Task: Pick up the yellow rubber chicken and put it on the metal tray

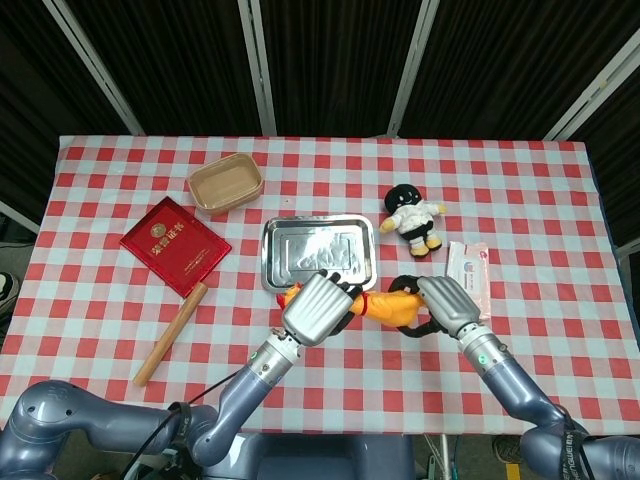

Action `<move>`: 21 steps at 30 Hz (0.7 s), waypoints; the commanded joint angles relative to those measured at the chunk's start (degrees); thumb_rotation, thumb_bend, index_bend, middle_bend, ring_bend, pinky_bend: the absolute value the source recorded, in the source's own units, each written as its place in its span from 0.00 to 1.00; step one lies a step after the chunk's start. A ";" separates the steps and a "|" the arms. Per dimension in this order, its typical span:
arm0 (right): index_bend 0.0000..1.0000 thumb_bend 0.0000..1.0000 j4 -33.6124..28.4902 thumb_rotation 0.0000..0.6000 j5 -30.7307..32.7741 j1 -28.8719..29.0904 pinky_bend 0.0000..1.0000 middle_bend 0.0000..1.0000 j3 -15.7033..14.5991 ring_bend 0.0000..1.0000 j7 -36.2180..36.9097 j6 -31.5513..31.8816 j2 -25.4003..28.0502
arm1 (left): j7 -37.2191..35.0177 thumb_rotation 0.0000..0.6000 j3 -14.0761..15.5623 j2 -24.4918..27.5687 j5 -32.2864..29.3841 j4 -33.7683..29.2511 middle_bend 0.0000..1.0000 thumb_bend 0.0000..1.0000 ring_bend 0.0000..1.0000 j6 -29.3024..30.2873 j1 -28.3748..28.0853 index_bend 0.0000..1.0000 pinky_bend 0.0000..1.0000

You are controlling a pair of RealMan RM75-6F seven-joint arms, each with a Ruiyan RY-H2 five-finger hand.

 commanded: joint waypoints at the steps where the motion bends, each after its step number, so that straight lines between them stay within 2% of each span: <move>1: 0.86 0.81 0.21 1.00 0.17 0.03 0.69 0.59 0.02 0.68 -0.18 0.27 -0.17 | -0.17 1.00 -0.01 0.15 -0.15 -0.19 0.63 0.72 0.54 -0.17 0.01 0.64 0.65; 6: 1.00 0.83 0.44 1.00 0.57 0.08 0.78 0.73 0.02 0.83 -0.43 0.70 -0.54 | -0.33 1.00 0.15 0.26 -0.41 -0.42 0.63 0.72 0.54 -0.44 0.00 0.64 0.65; 11: 1.00 0.86 0.48 1.00 0.82 0.04 0.81 0.82 0.08 0.92 -0.23 0.93 -0.65 | -0.32 1.00 0.37 0.28 -0.49 -0.70 0.63 0.72 0.54 -0.65 -0.06 0.64 0.65; 15: 1.00 0.86 0.47 1.00 0.62 -0.11 0.81 0.84 0.15 0.93 -0.04 1.40 -0.77 | -0.26 1.00 0.51 0.29 -0.52 -0.85 0.63 0.72 0.54 -0.71 -0.09 0.64 0.65; 17: 0.99 0.86 0.33 1.00 0.32 -0.23 0.80 0.81 0.11 0.86 0.20 1.49 -0.68 | -0.15 1.00 0.53 0.32 -0.60 -0.88 0.63 0.72 0.54 -0.72 -0.10 0.64 0.65; 18: 0.95 0.86 0.21 1.00 0.10 -0.28 0.77 0.77 -0.01 0.79 0.29 1.37 -0.53 | -0.09 1.00 0.53 0.34 -0.61 -0.85 0.63 0.72 0.54 -0.68 -0.10 0.64 0.65; 19: 0.91 0.86 -0.04 1.00 -0.20 -0.35 0.74 0.73 -0.16 0.74 0.56 1.06 -0.17 | -0.02 1.00 0.49 0.35 -0.61 -0.81 0.63 0.72 0.54 -0.60 -0.11 0.64 0.65; 21: 0.74 0.84 -0.37 1.00 -0.73 -0.41 0.65 0.62 -0.42 0.62 1.12 0.29 0.49 | 0.03 1.00 0.40 0.34 -0.66 -0.69 0.63 0.72 0.54 -0.51 -0.12 0.64 0.65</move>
